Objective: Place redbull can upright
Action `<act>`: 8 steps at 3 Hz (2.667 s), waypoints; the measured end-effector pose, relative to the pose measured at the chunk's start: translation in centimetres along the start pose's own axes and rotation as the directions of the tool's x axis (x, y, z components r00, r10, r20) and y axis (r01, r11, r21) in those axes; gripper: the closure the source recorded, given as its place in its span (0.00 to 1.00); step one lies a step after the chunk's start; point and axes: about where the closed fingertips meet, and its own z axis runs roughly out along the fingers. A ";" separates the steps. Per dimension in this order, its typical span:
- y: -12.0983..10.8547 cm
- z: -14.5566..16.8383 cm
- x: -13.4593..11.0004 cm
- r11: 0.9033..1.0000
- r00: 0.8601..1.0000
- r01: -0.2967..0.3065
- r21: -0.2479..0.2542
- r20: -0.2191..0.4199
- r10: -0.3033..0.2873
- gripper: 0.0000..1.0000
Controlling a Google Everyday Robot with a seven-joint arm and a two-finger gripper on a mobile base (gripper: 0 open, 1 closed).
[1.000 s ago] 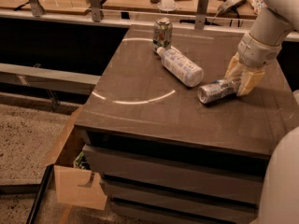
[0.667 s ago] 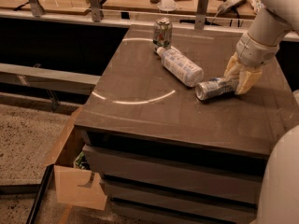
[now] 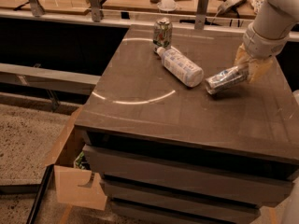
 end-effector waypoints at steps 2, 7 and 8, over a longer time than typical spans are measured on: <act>0.2 -3.7 3.0 0.957 0.940 0.257 0.133 -0.263 -0.216 1.00; 0.6 -8.4 -0.6 0.716 0.712 0.650 0.255 -0.533 -0.456 1.00; 2.2 -9.3 -3.2 0.601 0.651 0.734 0.317 -0.579 -0.491 1.00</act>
Offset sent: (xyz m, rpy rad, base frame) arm -0.0004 -0.0198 0.0616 -0.3859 -0.3968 0.4375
